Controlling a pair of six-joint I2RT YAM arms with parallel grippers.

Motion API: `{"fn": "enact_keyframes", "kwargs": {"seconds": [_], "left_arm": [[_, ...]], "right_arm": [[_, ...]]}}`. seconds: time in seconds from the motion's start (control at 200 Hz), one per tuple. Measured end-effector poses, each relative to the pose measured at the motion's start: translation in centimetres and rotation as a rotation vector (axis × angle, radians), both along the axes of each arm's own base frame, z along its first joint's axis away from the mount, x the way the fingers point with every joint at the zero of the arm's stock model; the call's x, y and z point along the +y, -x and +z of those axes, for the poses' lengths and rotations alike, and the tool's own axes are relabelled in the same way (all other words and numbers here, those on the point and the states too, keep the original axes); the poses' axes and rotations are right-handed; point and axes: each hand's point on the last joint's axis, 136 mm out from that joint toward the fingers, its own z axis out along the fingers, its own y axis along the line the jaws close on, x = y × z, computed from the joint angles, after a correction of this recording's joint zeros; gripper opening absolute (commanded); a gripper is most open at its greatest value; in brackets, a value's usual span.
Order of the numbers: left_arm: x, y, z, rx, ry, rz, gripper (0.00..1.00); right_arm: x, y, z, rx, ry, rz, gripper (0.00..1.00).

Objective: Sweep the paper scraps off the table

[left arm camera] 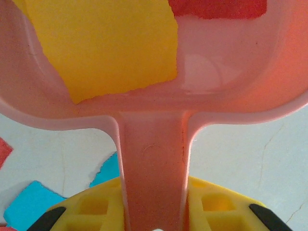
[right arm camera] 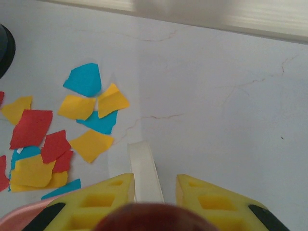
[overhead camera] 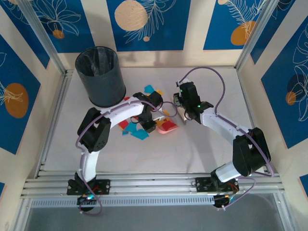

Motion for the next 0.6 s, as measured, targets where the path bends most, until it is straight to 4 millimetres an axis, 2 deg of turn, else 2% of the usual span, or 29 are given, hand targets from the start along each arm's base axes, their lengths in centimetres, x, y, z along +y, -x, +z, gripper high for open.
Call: {"fn": "enact_keyframes", "kwargs": {"seconds": [0.6], "left_arm": [[0.1, 0.2, -0.4, 0.006, -0.002, 0.000, 0.00]], "right_arm": [[1.6, 0.6, -0.4, 0.042, -0.100, 0.050, 0.00]]}}
